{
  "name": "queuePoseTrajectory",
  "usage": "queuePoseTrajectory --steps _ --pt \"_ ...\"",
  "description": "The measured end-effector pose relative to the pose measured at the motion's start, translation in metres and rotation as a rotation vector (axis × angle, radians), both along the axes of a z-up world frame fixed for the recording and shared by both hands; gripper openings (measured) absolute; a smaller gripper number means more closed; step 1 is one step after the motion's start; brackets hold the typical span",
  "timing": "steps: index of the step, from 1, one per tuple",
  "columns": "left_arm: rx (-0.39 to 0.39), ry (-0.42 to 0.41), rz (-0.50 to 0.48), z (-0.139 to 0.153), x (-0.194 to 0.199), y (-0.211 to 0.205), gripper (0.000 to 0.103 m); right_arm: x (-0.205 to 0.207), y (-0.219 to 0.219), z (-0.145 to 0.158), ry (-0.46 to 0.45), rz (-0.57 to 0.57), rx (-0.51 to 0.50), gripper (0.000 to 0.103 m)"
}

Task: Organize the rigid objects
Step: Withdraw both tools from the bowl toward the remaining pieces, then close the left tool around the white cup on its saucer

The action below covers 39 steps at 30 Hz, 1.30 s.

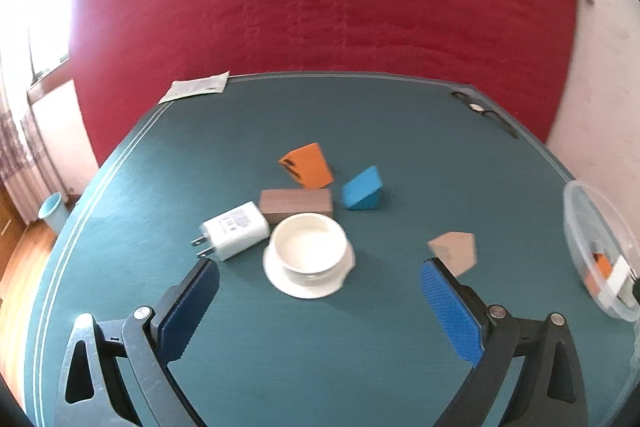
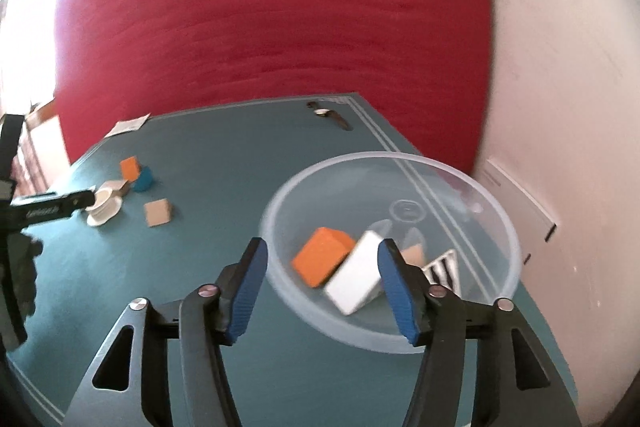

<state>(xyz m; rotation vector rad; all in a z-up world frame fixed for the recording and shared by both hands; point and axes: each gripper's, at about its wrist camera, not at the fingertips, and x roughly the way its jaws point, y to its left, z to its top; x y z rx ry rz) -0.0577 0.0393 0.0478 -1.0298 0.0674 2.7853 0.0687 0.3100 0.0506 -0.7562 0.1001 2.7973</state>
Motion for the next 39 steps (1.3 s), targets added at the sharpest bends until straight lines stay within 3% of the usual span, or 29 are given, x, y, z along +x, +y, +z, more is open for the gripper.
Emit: queuePoseTrajectory --steps 11,18,24,30,39 --pt "-0.045 -0.039 0.019 -0.013 -0.022 -0.003 0.101 -0.006 -0.031 -0.011 -0.042 0.094 0.024 0.060" --pt "-0.042 -0.092 0.020 -0.024 -0.038 -0.002 0.080 -0.007 -0.036 -0.014 -0.055 0.115 0.027 0.060" --pt "-0.043 -0.113 -0.003 -0.028 -0.040 0.001 0.078 -0.010 -0.043 -0.015 -0.067 0.139 0.016 0.060" --pt "-0.032 -0.112 -0.026 -0.027 -0.039 0.002 0.055 -0.016 -0.048 -0.014 -0.081 0.172 -0.011 0.060" --pt "-0.034 -0.089 -0.046 -0.024 -0.026 -0.003 0.055 -0.039 -0.052 -0.023 -0.159 0.231 -0.127 0.060"
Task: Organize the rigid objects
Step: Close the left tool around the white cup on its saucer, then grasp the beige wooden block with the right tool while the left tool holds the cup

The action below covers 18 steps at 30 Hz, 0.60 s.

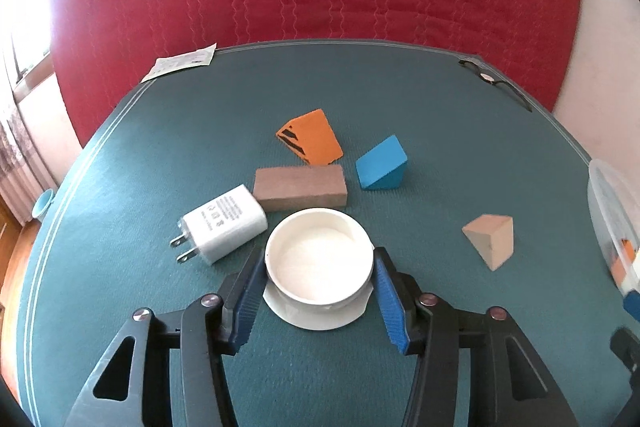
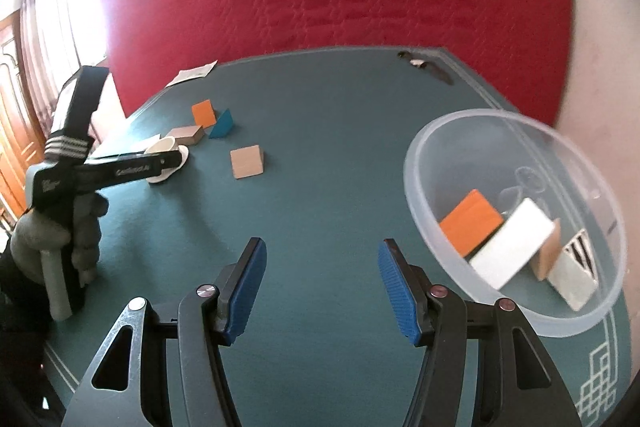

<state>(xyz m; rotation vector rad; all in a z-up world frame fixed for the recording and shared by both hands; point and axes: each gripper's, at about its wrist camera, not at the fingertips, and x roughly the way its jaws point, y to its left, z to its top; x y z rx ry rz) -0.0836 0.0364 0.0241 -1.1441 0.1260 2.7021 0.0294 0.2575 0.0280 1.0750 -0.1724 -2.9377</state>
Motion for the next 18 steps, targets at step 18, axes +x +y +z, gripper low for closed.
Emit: queuePoseTrajectory --steps 18 --pt "0.006 0.014 0.027 0.002 0.036 -0.047 0.055 -0.101 -0.052 -0.014 -0.131 0.145 -0.085 0.059"
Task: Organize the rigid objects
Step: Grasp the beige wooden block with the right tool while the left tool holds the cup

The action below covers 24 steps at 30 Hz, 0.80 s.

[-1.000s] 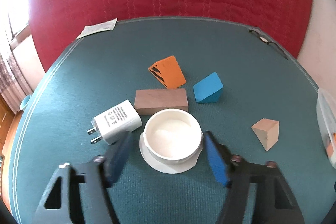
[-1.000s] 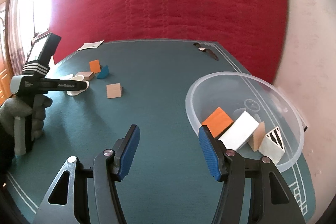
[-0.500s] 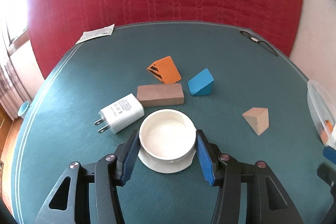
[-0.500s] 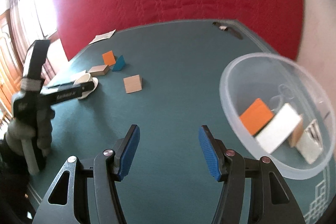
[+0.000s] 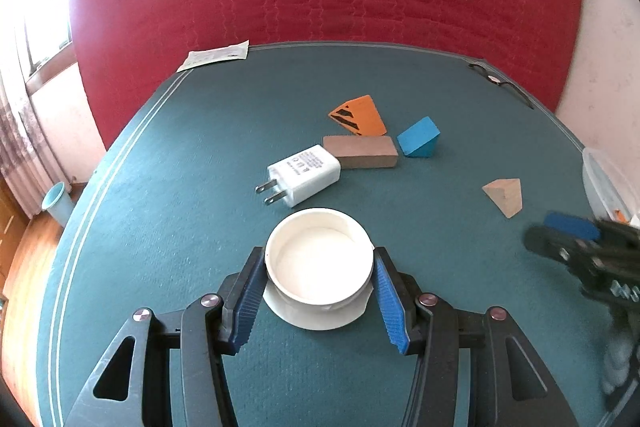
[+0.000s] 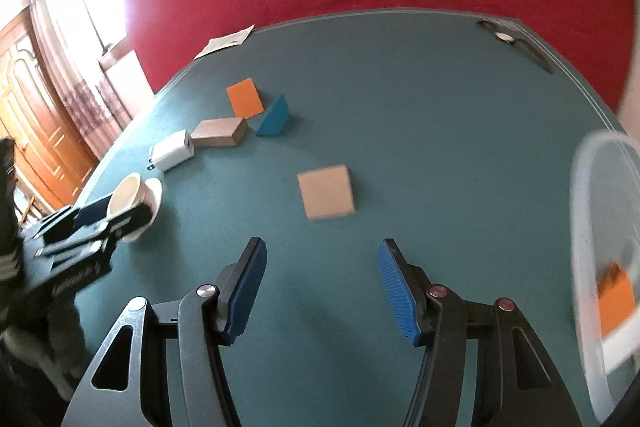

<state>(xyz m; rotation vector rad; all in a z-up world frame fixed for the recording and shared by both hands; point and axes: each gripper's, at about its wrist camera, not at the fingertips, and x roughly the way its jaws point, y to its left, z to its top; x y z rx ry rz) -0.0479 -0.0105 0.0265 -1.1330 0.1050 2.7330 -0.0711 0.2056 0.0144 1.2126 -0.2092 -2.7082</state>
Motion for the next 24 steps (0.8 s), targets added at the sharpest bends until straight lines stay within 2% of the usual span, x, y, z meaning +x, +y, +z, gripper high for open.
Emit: queuePoseTrajectory --steps 4,9,15,24 --pt "0.009 0.000 -0.007 0.000 0.003 -0.001 0.055 -0.022 -0.009 -0.002 0.001 0.003 0.015 0.054" --pt "0.020 0.008 -0.015 0.002 0.006 -0.001 0.055 -0.037 -0.016 -0.003 0.011 -0.010 0.082 0.051" --pt "0.019 0.008 -0.017 0.001 0.008 -0.001 0.055 -0.042 -0.027 -0.004 0.028 -0.003 0.184 0.032" --pt "0.012 0.010 -0.035 0.001 0.013 0.005 0.055 -0.030 -0.023 -0.001 0.028 0.014 0.153 0.031"
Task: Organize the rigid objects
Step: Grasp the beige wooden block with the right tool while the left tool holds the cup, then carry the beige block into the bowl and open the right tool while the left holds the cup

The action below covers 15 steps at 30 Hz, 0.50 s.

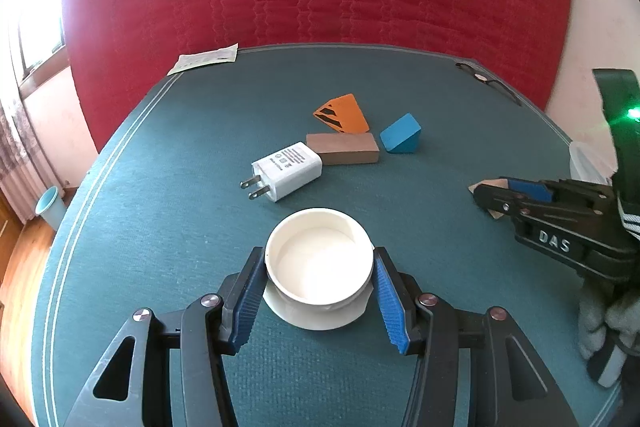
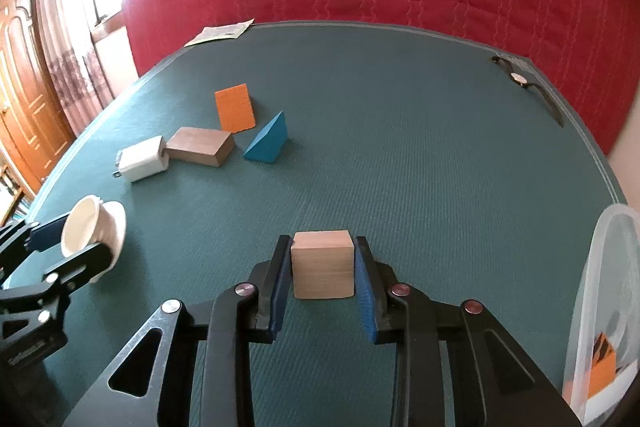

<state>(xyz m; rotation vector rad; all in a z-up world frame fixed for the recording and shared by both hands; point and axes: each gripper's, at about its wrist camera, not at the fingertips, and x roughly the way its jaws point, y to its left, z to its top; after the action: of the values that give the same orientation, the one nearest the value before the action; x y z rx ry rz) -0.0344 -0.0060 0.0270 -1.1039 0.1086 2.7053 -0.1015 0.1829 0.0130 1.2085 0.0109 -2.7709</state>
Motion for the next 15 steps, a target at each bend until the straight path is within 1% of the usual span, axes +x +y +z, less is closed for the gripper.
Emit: queuePoseTrajectory --steps 8,15 --pt "-0.005 -0.007 -0.004 -0.002 0.001 0.005 0.055 0.027 0.004 0.008 0.017 0.023 -0.061 0.031" --pt "-0.004 -0.007 -0.019 -0.002 0.006 0.014 0.055 0.051 0.018 0.022 0.051 0.011 -0.102 0.031"
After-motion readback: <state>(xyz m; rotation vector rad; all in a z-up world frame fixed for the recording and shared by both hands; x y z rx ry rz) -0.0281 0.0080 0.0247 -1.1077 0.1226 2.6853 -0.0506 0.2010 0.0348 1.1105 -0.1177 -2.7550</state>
